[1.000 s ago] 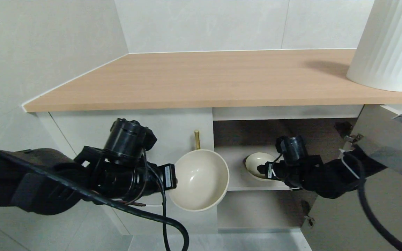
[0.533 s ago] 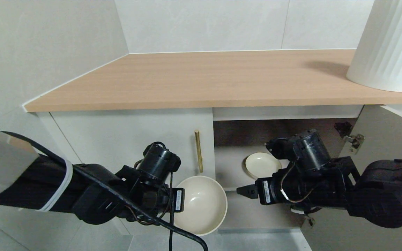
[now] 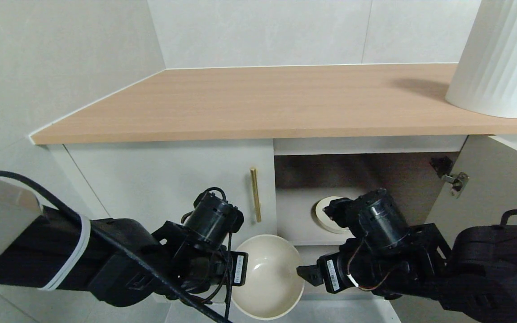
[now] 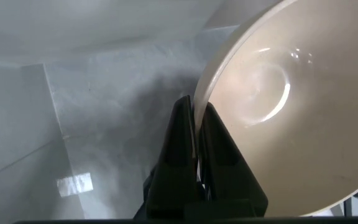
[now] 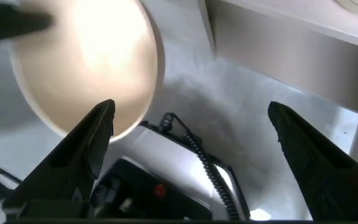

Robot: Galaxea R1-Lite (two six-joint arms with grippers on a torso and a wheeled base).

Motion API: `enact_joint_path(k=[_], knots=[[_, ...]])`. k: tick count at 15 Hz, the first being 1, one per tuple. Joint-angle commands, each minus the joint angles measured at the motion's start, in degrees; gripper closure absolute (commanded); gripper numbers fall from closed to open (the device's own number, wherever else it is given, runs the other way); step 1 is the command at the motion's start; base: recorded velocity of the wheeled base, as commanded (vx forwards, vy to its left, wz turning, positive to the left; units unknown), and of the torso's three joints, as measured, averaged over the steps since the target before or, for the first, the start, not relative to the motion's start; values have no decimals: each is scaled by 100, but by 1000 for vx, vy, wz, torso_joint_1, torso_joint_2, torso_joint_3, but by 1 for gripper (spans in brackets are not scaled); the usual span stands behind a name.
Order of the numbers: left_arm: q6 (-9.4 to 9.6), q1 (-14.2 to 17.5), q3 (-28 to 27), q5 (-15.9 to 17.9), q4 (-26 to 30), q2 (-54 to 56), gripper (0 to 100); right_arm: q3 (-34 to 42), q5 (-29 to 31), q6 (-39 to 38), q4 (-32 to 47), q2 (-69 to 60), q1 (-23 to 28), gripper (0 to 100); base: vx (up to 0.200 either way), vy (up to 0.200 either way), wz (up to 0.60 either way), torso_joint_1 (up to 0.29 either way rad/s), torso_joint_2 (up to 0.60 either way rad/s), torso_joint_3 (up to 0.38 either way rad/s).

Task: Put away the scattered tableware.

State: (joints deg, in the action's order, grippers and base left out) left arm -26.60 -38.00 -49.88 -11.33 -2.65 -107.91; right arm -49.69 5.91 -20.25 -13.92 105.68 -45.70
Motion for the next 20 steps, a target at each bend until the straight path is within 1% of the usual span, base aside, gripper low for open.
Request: enact_joint_path(k=[1,4,8,9,20], knots=[[-3,-50,31,-1,1,148,100,-15,24,3,-23,251,-44,0,0,0,0,0,0,0],[-3,-146,67,-1,-8,156,100,-41,68,-5,-67,313,-44,0,0,0,0,0,0,0],[6,-173,93,-1,-8,156,100,-41,244,3,-137,401,-44,0,0,0,0,0,0,0],[6,-182,93,-1,-8,156,100,-41,244,3,-137,401,-44,100,0,0,0,0,0,0],[6,-208,93,-10,-26,156,100,-23,244,12,-137,392,-44,100,0,0,0,0,0,0]])
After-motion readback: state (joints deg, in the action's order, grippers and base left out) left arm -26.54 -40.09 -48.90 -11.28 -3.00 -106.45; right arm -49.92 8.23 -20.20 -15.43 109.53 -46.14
